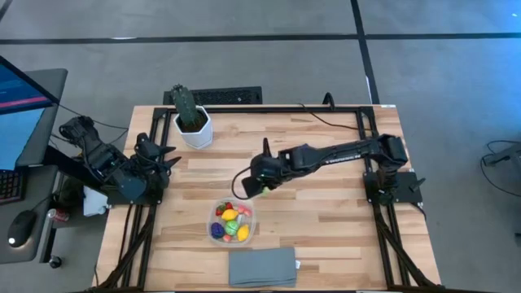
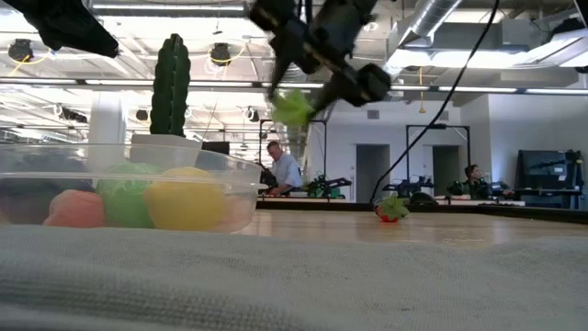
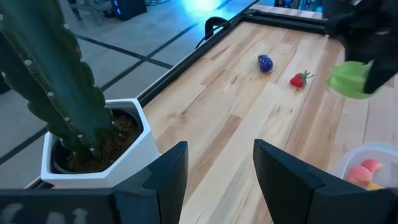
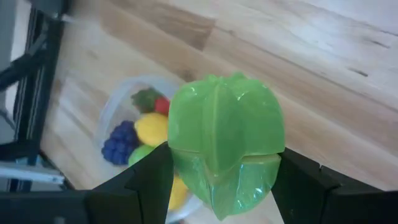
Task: Pick and placing Produce into tupperware
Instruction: Put the starfruit into the transparent bin, then put the eggplant into the transparent bin
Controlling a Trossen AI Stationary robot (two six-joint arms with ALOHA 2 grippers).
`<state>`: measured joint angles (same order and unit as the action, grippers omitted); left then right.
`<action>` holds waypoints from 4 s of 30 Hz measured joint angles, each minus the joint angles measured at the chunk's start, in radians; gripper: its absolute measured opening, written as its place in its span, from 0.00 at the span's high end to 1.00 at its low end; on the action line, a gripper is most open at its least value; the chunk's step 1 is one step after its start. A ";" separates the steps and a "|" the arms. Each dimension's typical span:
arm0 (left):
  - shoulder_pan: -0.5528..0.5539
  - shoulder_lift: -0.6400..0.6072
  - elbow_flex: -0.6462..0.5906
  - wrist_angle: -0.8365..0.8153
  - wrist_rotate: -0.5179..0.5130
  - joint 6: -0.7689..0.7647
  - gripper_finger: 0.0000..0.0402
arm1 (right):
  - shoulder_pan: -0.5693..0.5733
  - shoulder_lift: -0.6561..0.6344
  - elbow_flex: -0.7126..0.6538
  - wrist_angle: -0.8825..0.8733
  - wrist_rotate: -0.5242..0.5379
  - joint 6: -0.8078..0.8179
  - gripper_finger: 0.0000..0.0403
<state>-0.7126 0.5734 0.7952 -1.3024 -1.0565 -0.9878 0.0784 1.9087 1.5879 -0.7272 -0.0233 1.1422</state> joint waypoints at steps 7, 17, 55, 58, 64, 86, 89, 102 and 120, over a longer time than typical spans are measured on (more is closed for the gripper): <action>0.000 0.000 0.000 -0.002 -0.006 0.000 0.57 | 0.034 -0.007 -0.002 0.123 -0.001 -0.025 0.38; 0.000 0.000 0.000 -0.003 -0.008 0.000 0.57 | 0.084 0.011 0.000 0.214 0.011 -0.018 0.38; 0.000 0.000 0.000 -0.003 -0.006 -0.001 0.57 | 0.212 0.192 0.005 0.514 0.073 0.133 0.38; 0.000 0.000 0.000 -0.003 -0.005 -0.001 0.57 | 0.211 0.210 -0.003 0.499 0.068 0.144 0.38; 0.000 0.000 0.000 -0.003 -0.004 -0.001 0.57 | 0.211 0.228 0.000 0.532 0.051 0.160 0.38; 0.000 0.000 0.000 -0.002 -0.004 -0.001 0.57 | 0.206 0.227 0.000 0.534 0.050 0.133 0.21; 0.000 0.000 0.000 -0.002 -0.004 -0.001 0.57 | 0.206 0.227 0.000 0.534 0.050 0.132 0.16; 0.000 0.000 0.000 -0.002 -0.004 -0.002 0.57 | 0.179 0.127 -0.003 0.414 0.101 0.031 0.12; 0.000 0.000 0.000 0.000 0.000 -0.002 0.57 | 0.095 -0.073 0.003 -0.382 0.439 0.142 0.20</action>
<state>-0.7124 0.5735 0.7952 -1.3025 -1.0565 -0.9897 0.1738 1.8360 1.5905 -1.1094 0.4152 1.2838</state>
